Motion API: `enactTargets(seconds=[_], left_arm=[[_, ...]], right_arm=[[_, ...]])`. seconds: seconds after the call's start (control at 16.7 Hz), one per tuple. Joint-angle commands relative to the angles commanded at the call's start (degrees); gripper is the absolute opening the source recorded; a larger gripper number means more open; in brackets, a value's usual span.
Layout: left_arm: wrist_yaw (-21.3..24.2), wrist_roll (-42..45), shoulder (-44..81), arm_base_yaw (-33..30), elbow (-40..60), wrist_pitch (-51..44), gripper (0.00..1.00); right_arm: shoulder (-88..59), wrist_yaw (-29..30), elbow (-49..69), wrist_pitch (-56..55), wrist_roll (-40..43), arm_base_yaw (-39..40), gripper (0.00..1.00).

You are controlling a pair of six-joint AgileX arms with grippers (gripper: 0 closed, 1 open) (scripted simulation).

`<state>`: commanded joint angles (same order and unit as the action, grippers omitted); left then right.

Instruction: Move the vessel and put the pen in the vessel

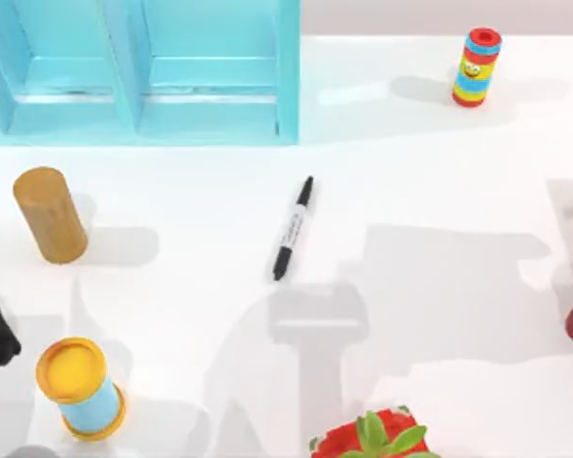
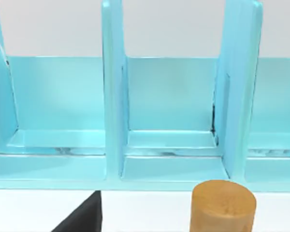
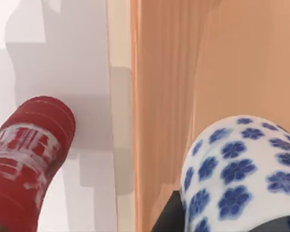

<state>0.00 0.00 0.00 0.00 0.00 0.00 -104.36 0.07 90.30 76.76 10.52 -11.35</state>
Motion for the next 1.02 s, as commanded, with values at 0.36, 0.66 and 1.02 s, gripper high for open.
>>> enactTargets(seconds=[0.36,0.66,1.02], left_arm=[[0.0,0.0,0.0,0.0,0.0,0.0,1.0],[0.0,0.0,0.0,0.0,0.0,0.0,1.0],[0.0,0.0,0.0,0.0,0.0,0.0,1.0]], right_arm=[[4.5,-0.1,4.7,8.6,-7.4,7.7,0.0],[3.8,-0.1,5.1,8.0,-8.1,8.1,0.0],[-6.3,-0.8,9.6,3.8,-18.6,18.3,0.0]])
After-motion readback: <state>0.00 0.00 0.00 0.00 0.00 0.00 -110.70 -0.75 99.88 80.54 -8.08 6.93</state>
